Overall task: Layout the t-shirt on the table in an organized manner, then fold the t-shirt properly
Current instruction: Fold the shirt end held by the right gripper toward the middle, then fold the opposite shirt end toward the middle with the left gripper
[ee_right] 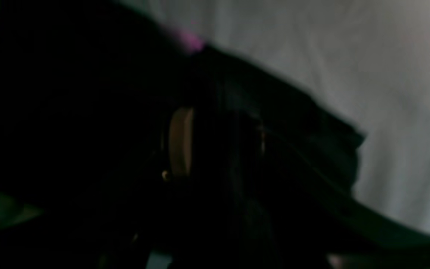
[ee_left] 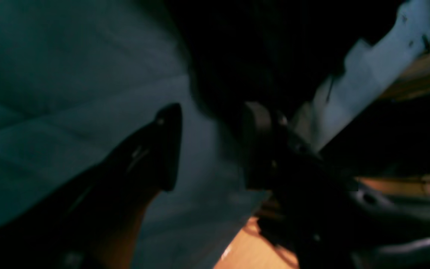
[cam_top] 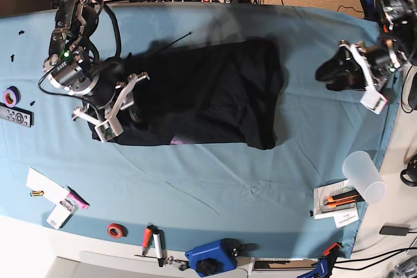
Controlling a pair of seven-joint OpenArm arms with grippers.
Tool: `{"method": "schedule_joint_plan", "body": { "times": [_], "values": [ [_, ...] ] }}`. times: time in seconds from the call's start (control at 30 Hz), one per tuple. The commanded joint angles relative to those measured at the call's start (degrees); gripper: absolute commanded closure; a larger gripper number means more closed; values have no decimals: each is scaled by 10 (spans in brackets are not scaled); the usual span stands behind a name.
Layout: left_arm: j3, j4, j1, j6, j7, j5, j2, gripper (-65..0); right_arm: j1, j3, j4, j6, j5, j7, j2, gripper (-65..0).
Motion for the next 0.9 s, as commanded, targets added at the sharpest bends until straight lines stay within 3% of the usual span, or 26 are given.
{"method": "schedule_joint_plan", "body": {
  "times": [0.0,0.1,0.3,0.37,0.43,0.5,0.63,0.77,0.87],
  "values": [
    [-4,8,-4,-2,-16,-10,-1,-273,17,3,16,0,8,15,5,-196],
    [-4,8,-6,-2,-15,-9,24,-273,38,3,23,-14,0,15,5,-196],
    [-4,8,-6,-2,-49,70,59,-298,58,21,23,-96,-129,18,5,-196],
    [-4,8,-6,9,-64,85,59,-348,58,43,23,-107,-144,17,5,-196],
    [-4,8,-6,41,-77,102,60,-390,58,69,23,-114,-161,17,5,-196],
    [-4,8,-6,59,-86,114,61,-399,58,101,23,-126,-180,17,5,-196],
    [3,8,-10,59,-85,113,82,-399,58,177,22,-136,-193,13,5,-196],
    [68,8,-17,59,-91,125,111,-399,57,243,22,-136,-193,12,5,-196],
    [145,8,-33,66,-133,210,127,-399,57,272,22,-136,-193,11,6,-196]
  ]
}}
